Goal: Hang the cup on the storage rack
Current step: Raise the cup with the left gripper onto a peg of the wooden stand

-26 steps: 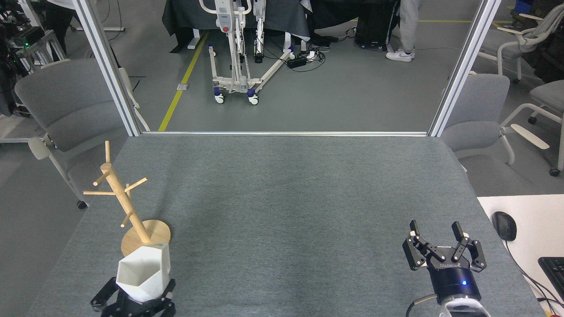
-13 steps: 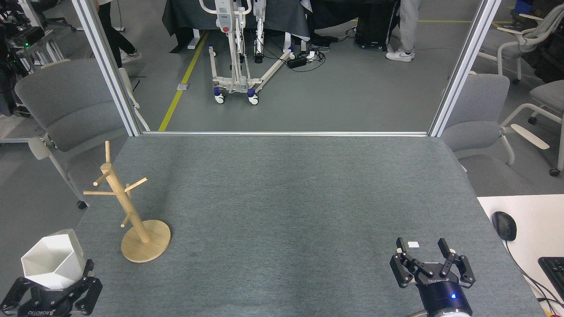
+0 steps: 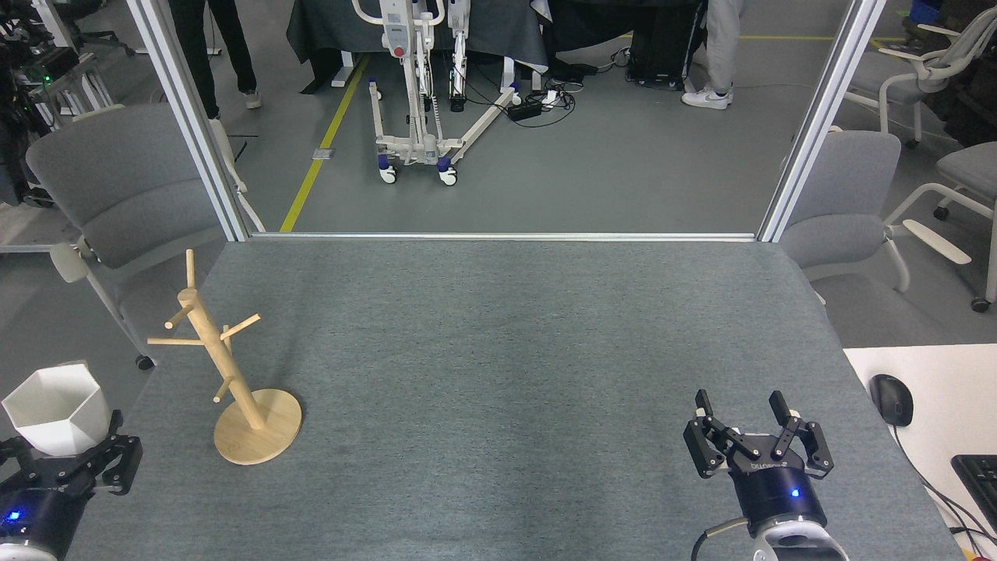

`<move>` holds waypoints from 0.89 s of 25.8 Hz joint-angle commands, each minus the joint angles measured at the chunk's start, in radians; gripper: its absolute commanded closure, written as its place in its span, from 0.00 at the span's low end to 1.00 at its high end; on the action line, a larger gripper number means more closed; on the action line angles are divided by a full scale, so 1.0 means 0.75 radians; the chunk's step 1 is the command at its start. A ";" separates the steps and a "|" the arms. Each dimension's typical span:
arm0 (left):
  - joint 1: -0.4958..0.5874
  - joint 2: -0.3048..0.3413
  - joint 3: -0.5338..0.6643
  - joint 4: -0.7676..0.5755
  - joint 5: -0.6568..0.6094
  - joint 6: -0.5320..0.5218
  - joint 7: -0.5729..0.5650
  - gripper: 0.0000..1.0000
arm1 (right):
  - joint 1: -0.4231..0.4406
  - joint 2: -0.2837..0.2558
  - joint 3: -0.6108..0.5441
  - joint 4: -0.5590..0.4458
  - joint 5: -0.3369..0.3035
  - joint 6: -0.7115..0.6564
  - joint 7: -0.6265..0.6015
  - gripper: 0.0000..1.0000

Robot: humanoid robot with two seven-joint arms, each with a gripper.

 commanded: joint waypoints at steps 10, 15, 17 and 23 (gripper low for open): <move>-0.120 -0.056 -0.104 0.010 -0.186 0.072 -0.083 1.00 | 0.008 -0.009 0.033 0.001 -0.002 -0.009 0.000 0.00; -0.140 -0.068 -0.104 0.010 -0.198 0.080 -0.095 1.00 | 0.006 -0.011 0.033 0.001 -0.004 -0.011 0.000 0.00; -0.161 -0.070 -0.104 0.012 -0.206 0.080 -0.095 1.00 | 0.006 -0.009 0.035 0.001 -0.002 -0.011 0.000 0.00; -0.165 -0.068 -0.127 0.016 -0.251 0.080 -0.095 1.00 | 0.012 -0.003 0.037 0.001 0.001 -0.013 0.000 0.00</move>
